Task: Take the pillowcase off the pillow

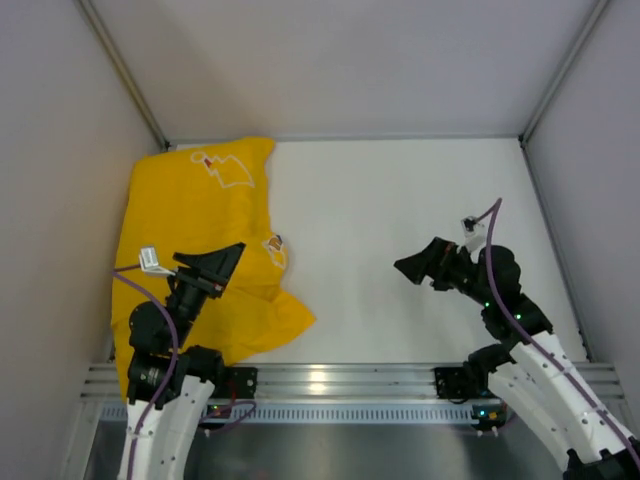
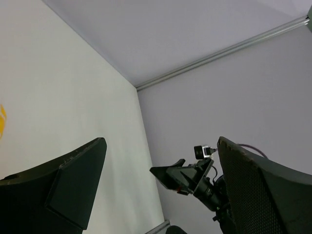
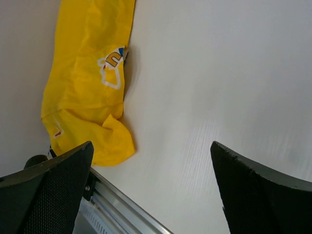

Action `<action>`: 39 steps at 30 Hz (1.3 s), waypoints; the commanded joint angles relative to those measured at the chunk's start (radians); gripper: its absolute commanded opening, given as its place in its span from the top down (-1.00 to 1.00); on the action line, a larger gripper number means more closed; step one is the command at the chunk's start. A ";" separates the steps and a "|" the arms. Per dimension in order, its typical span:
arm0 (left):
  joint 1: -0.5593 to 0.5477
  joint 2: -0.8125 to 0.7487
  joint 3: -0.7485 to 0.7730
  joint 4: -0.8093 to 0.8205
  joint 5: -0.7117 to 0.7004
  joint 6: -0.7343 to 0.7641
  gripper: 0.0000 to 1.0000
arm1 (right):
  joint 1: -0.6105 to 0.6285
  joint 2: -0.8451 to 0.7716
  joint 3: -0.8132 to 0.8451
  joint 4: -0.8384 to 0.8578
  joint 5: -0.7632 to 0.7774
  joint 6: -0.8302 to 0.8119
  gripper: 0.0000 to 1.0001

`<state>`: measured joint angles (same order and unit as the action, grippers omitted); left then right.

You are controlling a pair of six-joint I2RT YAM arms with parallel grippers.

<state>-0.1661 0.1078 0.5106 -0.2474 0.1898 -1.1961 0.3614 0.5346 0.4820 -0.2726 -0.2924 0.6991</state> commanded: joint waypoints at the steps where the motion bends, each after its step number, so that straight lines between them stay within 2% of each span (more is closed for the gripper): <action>1: 0.005 -0.029 -0.001 -0.079 0.051 0.024 -0.98 | -0.009 0.131 0.073 0.116 -0.094 -0.006 -0.99; 4: 0.005 -0.049 0.012 -0.082 0.036 0.058 -0.98 | 0.057 0.319 0.075 0.396 -0.195 0.048 -0.99; 6: 0.005 -0.051 0.034 -0.111 0.014 0.069 -0.98 | 0.144 0.479 0.149 0.449 -0.153 0.024 -0.99; 9: 0.005 -0.025 0.068 -0.144 0.022 0.105 -0.98 | 0.203 0.689 0.248 0.538 -0.174 0.025 -0.99; 10: 0.005 -0.017 0.092 -0.153 0.033 0.115 -0.98 | 0.212 0.737 0.263 0.626 -0.182 0.037 -0.99; 16: 0.005 0.035 0.154 -0.214 0.042 0.182 -0.96 | 0.270 1.117 0.418 0.890 -0.307 0.158 -0.99; 18: 0.005 0.036 0.158 -0.216 0.042 0.182 -0.95 | 0.310 1.211 0.543 0.880 -0.355 0.169 -0.99; 23: 0.005 0.038 0.177 -0.214 0.057 0.173 -0.94 | 0.382 1.447 0.703 0.934 -0.341 0.240 -0.99; 29: 0.005 0.041 0.201 -0.214 0.079 0.174 -0.93 | 0.441 1.605 0.855 0.934 -0.314 0.263 -0.99; 39: 0.005 0.032 0.229 -0.214 0.097 0.165 -0.91 | 0.537 1.765 1.102 0.742 -0.203 0.205 -0.99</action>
<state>-0.1661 0.1356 0.6964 -0.4732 0.2687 -1.0405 0.8574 2.2616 1.4841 0.5186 -0.5419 0.9428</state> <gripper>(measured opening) 0.957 0.993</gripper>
